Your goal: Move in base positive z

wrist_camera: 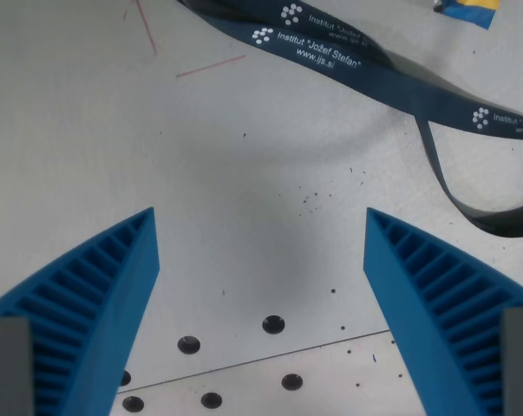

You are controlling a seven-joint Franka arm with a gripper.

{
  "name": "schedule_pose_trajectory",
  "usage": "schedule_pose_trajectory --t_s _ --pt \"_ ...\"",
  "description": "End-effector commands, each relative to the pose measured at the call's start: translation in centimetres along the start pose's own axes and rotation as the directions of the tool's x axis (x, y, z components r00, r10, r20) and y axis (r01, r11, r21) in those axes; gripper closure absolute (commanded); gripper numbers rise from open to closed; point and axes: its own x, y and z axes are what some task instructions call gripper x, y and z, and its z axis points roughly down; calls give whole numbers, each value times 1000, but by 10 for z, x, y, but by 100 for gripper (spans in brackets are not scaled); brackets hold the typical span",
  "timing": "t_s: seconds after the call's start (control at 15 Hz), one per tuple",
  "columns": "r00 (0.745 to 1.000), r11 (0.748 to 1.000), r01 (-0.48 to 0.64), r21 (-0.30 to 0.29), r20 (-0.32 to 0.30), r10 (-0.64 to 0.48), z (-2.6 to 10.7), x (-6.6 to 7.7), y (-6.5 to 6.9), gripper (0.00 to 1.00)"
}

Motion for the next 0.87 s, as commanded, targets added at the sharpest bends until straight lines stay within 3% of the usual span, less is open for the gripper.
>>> schedule_pose_trajectory --t_s 0.07,0.87 --pt "1000 1000 -1 1 -3 1 -6 0 0 0" --pt "1000 1000 -1 1 -3 1 -66 0 1 0"
